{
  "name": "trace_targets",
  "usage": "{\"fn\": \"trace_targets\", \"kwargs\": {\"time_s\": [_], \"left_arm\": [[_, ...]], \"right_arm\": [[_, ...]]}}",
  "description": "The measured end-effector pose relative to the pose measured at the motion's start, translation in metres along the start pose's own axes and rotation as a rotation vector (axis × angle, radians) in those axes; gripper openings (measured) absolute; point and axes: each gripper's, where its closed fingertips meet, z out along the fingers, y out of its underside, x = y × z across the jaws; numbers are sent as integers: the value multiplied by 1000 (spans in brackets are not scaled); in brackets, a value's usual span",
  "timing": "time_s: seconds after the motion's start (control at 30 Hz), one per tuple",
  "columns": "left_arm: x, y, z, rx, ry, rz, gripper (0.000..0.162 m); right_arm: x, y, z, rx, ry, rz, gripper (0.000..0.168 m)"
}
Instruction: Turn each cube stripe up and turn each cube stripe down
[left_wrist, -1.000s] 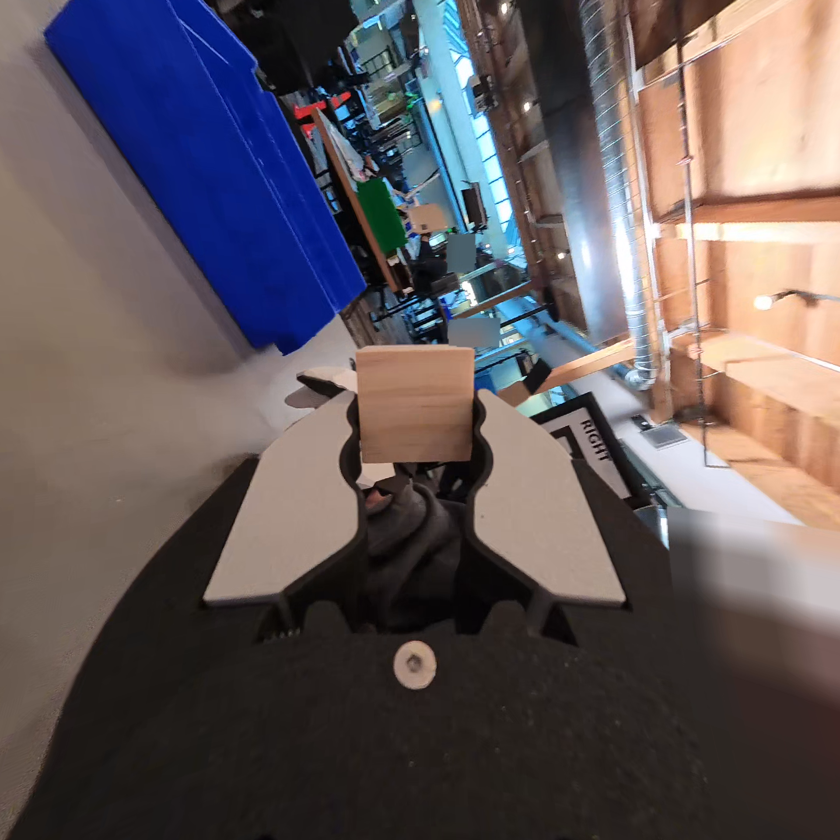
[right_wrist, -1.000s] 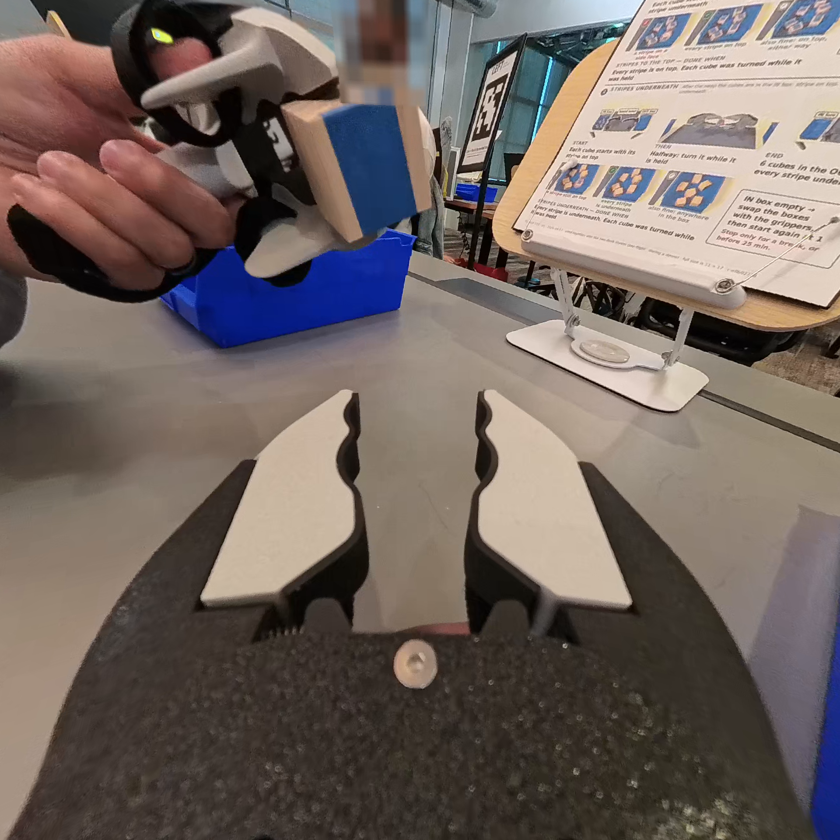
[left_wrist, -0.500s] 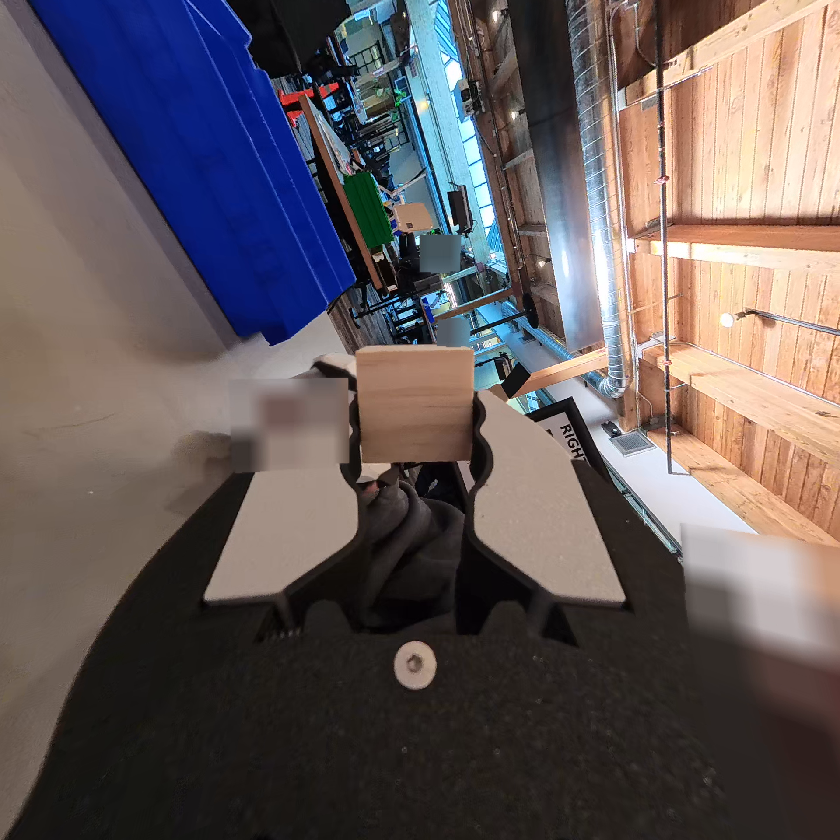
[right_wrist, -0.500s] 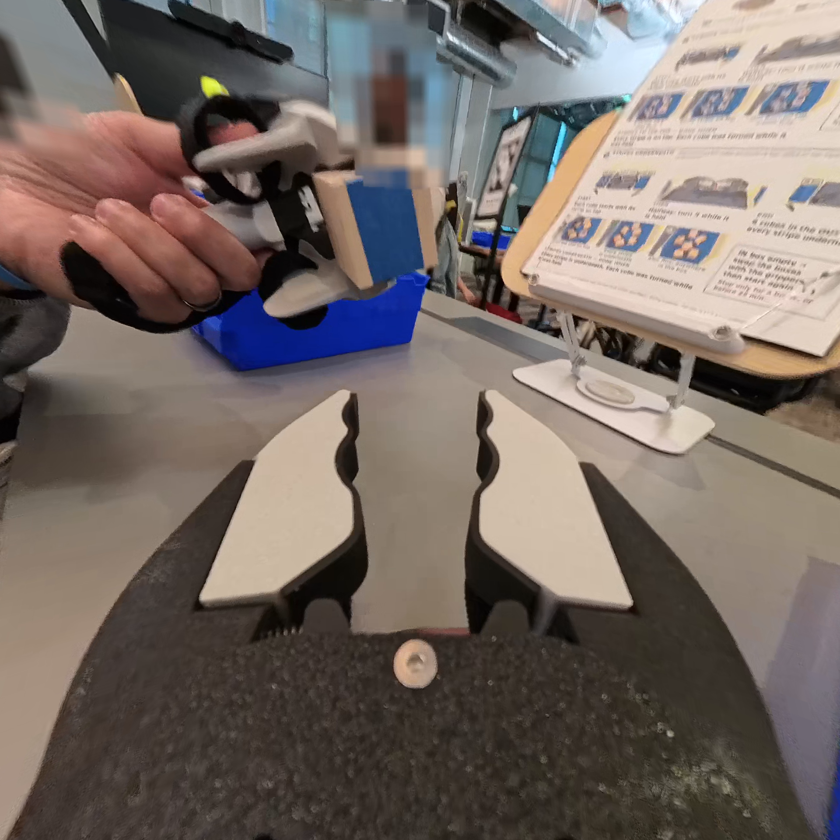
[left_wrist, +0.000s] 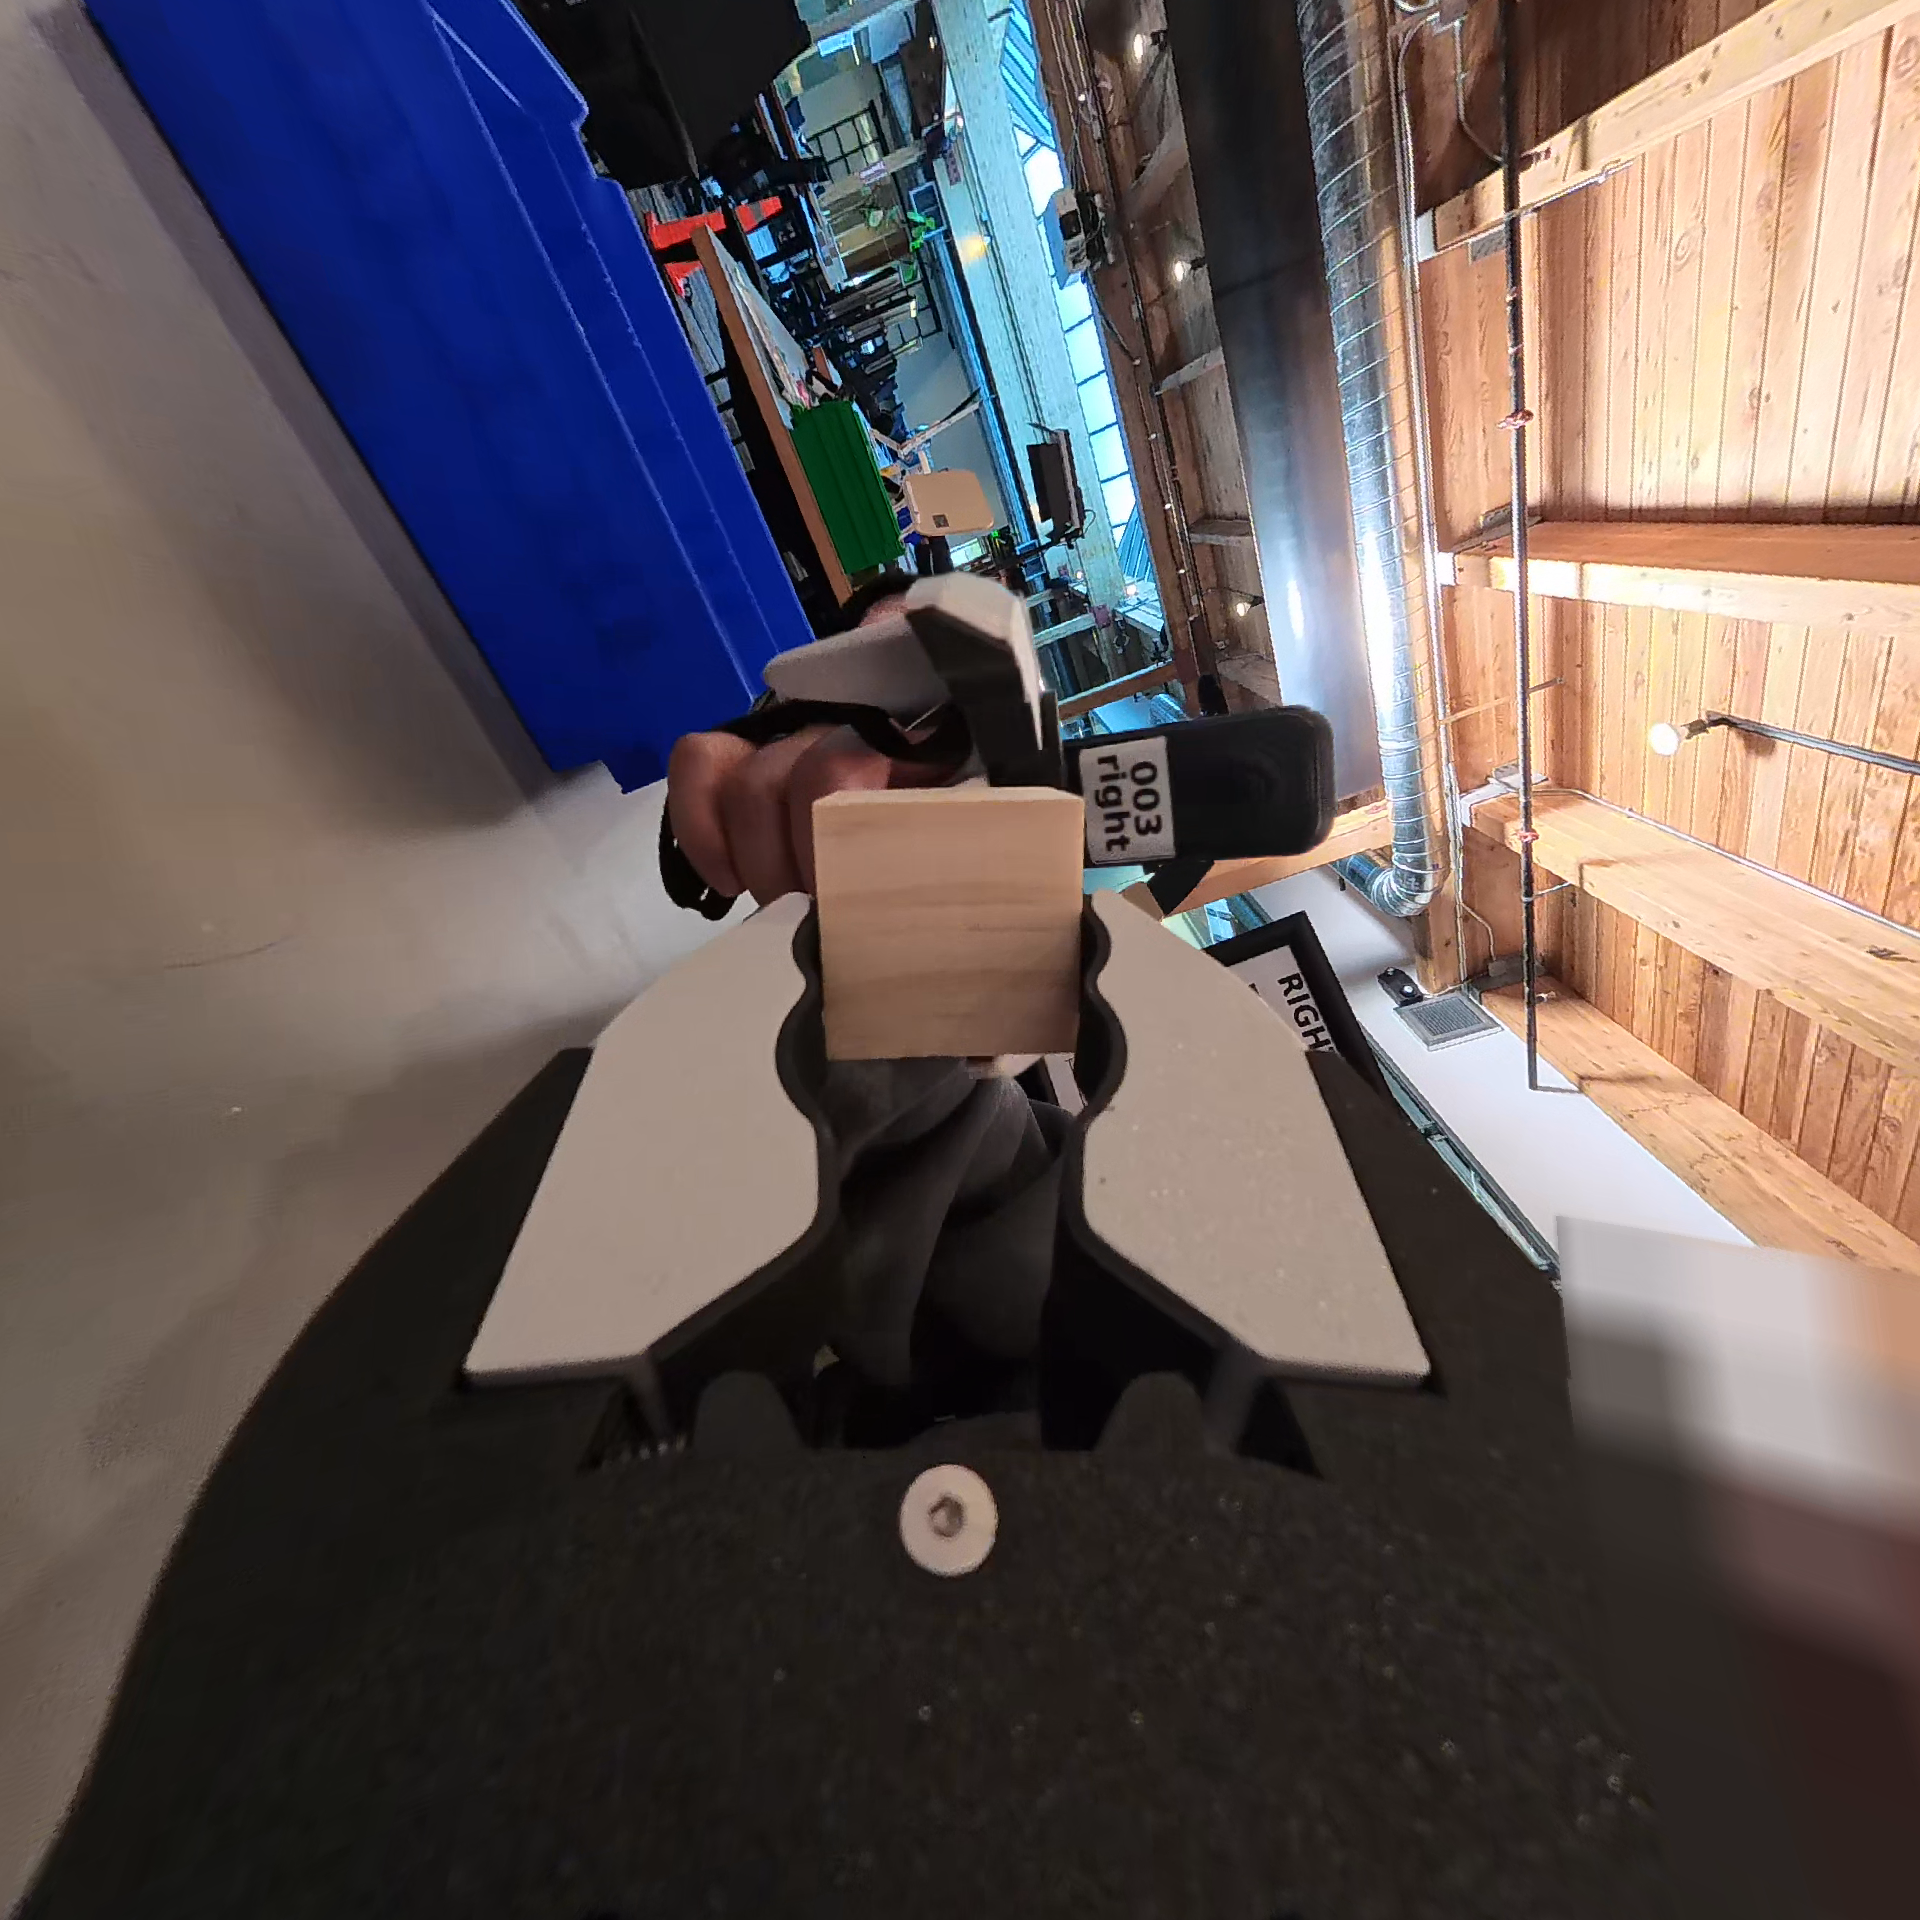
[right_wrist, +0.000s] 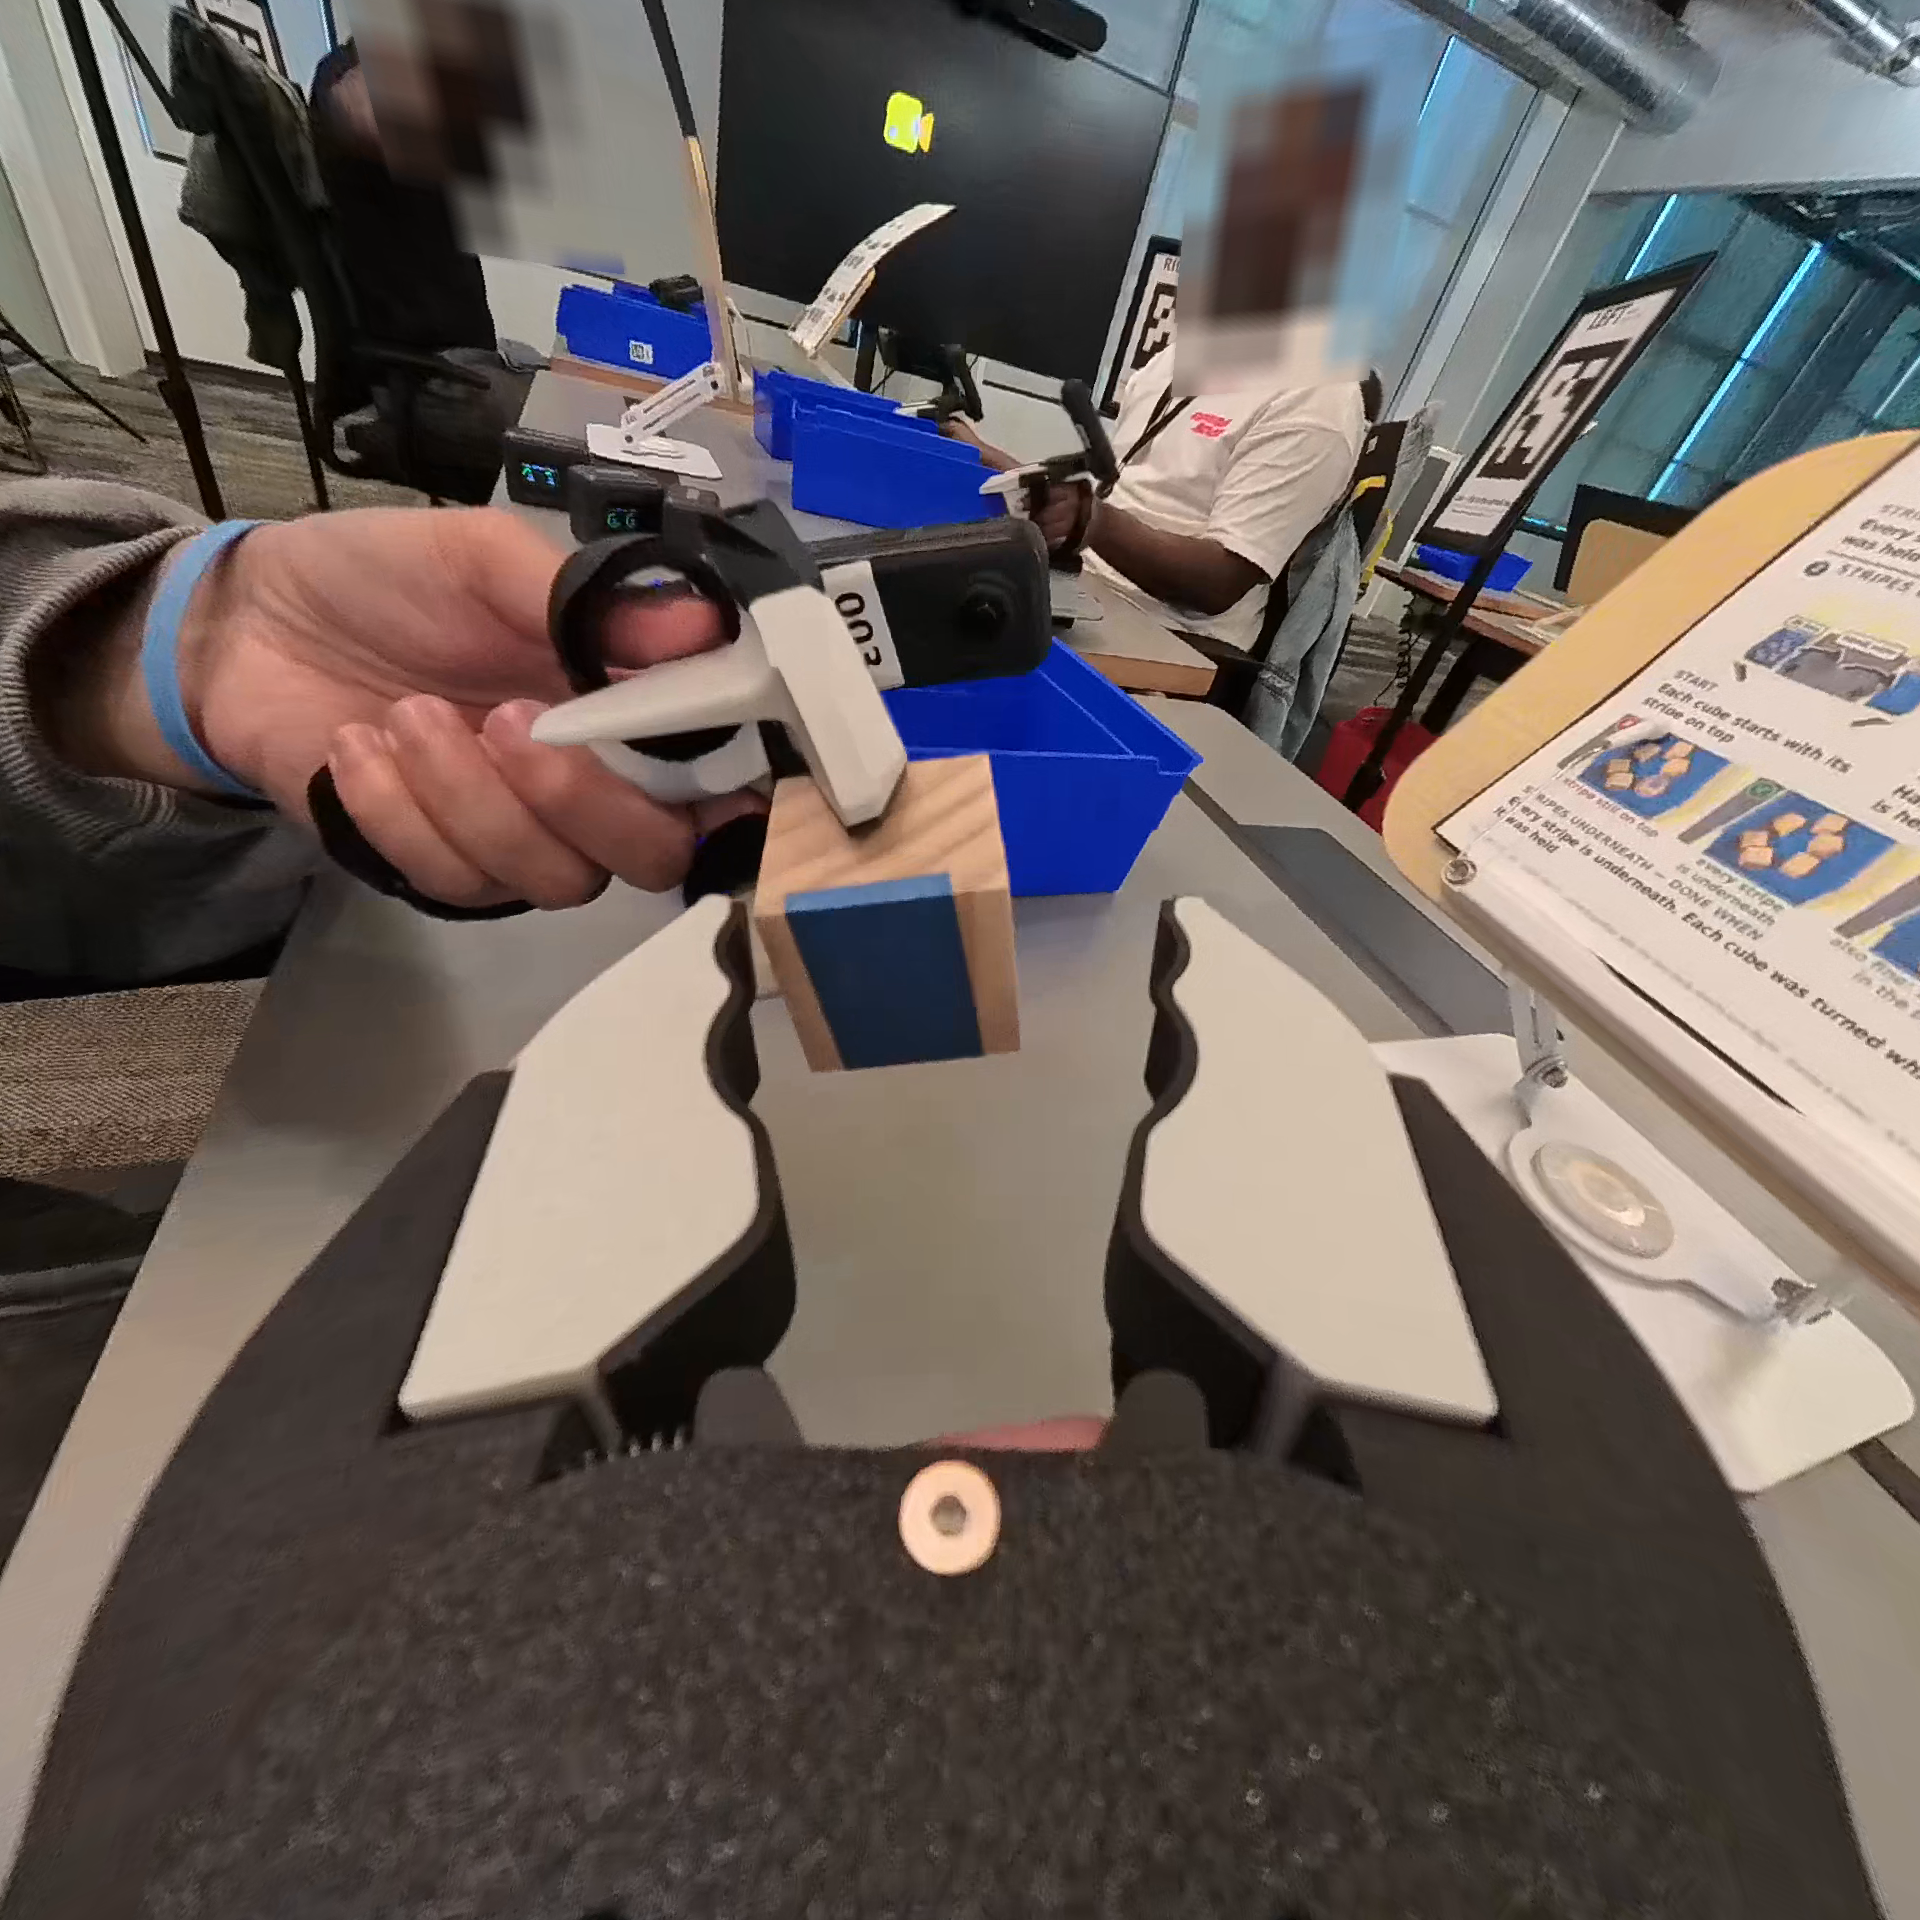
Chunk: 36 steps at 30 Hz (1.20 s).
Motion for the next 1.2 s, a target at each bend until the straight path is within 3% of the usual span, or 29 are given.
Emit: {"fn": "trace_targets", "kwargs": {"time_s": [0.1,0.17,0.33,0.57,0.6,0.7,0.87,1.0,1.2], "left_arm": [[-1,1,0,-2,6,-10,44],[-2,0,1,6,5,-14,44],[7,3,2,-9,73,-34,44],[5,12,8,-50,53,-18,44],[3,12,8,-51,32,0,50],[-4,10,-1,-29,-77,134,72],[-23,-13,-49,248,-398,542,75],[-66,-2,-86,333,-824,857,66],[-58,7,-71,251,-811,888,62]], "right_arm": [[-2,5,8,-27,-10,-15,68],[-10,9,10,-46,-44,-56,46],[-11,-1,7,22,9,-102,45],[-16,1,-3,26,29,-125,45],[-15,0,-6,37,42,-122,45],[-10,-6,-18,88,44,-38,45],[25,-6,-42,2,111,133,45],[51,-2,-60,-84,206,291,45],[87,6,-87,-180,334,512,45]]}}
